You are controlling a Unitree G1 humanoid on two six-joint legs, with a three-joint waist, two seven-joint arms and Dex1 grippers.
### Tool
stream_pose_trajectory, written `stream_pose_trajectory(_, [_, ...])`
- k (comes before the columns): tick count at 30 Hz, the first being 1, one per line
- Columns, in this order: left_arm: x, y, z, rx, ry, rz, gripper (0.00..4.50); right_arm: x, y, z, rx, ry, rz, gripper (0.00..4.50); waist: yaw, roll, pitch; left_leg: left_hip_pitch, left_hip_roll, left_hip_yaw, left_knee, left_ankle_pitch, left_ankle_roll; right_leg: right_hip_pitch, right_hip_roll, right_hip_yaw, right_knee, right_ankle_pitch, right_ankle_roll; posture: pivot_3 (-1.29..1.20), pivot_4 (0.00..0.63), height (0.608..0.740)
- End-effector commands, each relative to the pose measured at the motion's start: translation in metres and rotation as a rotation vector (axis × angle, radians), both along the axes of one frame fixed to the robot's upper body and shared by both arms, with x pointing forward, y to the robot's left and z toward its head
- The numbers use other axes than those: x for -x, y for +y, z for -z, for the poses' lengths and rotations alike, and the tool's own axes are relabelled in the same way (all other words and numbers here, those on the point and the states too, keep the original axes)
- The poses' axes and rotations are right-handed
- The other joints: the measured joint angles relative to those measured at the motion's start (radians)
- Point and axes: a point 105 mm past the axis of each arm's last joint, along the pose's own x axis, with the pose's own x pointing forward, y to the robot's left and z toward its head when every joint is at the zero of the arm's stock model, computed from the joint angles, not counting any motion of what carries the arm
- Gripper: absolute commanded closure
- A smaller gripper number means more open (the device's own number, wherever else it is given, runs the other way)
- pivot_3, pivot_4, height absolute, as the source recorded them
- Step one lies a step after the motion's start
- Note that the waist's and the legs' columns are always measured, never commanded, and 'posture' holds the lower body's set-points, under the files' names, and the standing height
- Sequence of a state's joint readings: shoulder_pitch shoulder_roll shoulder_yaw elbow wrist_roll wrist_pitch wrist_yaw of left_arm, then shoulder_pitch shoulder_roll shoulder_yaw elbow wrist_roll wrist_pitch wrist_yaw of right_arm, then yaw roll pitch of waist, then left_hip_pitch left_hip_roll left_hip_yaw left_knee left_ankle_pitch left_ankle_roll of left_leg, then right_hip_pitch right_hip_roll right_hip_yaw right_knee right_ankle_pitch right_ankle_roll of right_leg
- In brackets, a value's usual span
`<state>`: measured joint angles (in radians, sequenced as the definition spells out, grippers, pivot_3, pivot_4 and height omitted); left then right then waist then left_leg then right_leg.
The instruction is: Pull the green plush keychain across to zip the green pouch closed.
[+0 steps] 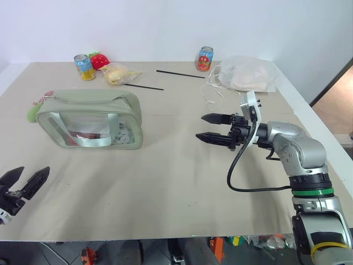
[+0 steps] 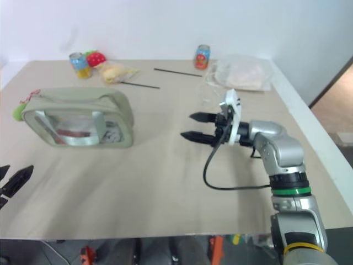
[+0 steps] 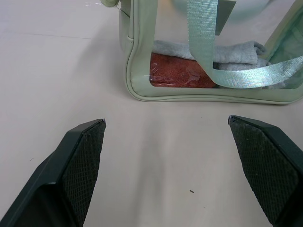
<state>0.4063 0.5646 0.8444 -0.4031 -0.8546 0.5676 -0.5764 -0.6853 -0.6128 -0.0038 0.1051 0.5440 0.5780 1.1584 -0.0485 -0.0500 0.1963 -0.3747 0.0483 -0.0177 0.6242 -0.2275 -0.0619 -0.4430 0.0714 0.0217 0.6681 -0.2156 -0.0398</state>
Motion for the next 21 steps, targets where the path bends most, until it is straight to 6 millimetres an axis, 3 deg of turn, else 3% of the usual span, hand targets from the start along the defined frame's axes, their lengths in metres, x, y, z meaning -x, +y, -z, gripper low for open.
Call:
stream_pose_trajectory(1, [0.003,-0.002,-0.013,-0.032,-0.029,0.020,0.19,-0.001,0.004,-0.010,0.009,-0.058,-0.016,0.02,0.000,0.000,0.000,0.000,0.000,0.000,0.000,0.000,0.000,0.000,0.000,0.000,0.000,0.000,0.000,0.00,0.150,0.740])
stream_pose_trajectory(6, [0.003,-0.014,-0.020,-0.039,-0.067,0.091,0.19,-0.009,0.009,-0.003,0.060,-0.075,0.000,0.02,0.000,0.000,0.000,0.000,0.000,0.000,0.000,0.000,0.000,0.000,0.000,0.000,0.000,0.000,0.000,0.00,0.150,0.740])
stream_pose_trajectory(10, [0.006,-0.018,-0.037,0.015,-0.168,0.136,0.19,-0.019,0.022,-0.013,0.047,-0.134,0.015,0.02,-0.002,0.000,0.000,0.000,0.000,0.001,0.000,0.000,0.000,0.000,0.000,0.000,0.000,0.000,0.000,0.00,0.150,0.740])
stream_pose_trajectory(16, [0.017,-0.019,-0.061,0.039,-0.331,0.184,0.19,-0.017,0.088,-0.039,-0.011,-0.210,-0.147,0.02,-0.011,0.000,0.000,0.001,0.006,0.003,0.000,-0.001,0.000,0.000,0.006,0.003,0.000,0.002,-0.002,0.00,0.150,0.740])
stream_pose_trajectory(21, [0.016,-0.030,-0.086,-0.009,-0.462,0.213,0.19,-0.004,0.142,-0.038,0.025,-0.271,-0.340,0.02,-0.009,-0.001,-0.001,0.002,0.011,0.003,0.000,-0.001,0.000,0.000,0.011,0.002,0.000,0.002,-0.004,0.00,0.150,0.740])
